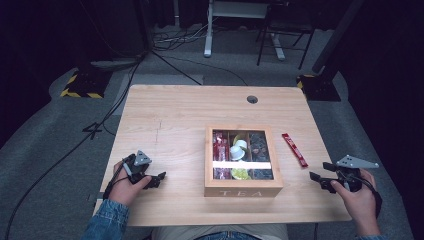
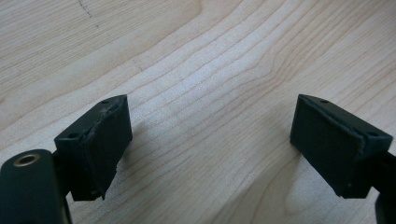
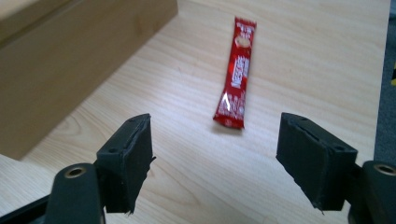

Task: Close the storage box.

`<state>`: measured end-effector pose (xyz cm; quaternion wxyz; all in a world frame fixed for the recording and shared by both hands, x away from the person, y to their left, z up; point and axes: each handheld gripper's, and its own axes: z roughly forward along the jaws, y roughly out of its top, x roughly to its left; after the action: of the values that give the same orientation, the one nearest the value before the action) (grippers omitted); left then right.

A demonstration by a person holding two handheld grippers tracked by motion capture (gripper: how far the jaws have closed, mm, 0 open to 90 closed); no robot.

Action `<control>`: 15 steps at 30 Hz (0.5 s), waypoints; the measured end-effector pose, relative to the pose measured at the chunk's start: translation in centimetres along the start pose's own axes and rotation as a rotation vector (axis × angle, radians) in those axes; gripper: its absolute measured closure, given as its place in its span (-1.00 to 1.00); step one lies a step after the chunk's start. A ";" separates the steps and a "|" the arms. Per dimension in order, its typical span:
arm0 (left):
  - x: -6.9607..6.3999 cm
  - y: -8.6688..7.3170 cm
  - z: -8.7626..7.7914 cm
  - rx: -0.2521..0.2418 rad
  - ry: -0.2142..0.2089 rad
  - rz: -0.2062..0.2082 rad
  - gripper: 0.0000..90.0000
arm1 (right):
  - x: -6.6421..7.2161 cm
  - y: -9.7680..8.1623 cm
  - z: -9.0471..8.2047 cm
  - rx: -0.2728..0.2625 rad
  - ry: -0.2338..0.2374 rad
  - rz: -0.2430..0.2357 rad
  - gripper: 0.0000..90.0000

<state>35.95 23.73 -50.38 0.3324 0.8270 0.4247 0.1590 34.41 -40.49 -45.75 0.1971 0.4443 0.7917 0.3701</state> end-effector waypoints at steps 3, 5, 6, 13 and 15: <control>0.0 0.0 0.1 -0.001 -0.005 -0.004 -0.72 | -0.3 -0.6 0.3 0.007 0.000 0.018 -0.40; 0.0 0.0 0.1 0.000 -0.005 -0.001 -0.73 | -0.6 -1.0 0.5 0.012 -0.002 0.019 -0.40; 0.0 0.1 0.1 0.001 -0.005 -0.001 -0.73 | -0.6 -1.2 0.6 0.012 -0.002 0.024 -0.40; 0.1 0.1 0.1 0.001 -0.002 0.001 -0.74 | -1.0 -2.5 1.6 0.043 -0.001 0.021 -0.42; 0.1 0.1 0.1 0.003 -0.005 0.001 -0.75 | -1.0 -2.6 1.9 0.060 -0.008 0.019 -0.41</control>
<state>36.15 23.70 -50.40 0.3319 0.8281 0.4239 0.1565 34.68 -41.48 -48.99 0.1834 0.4589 0.7974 0.3462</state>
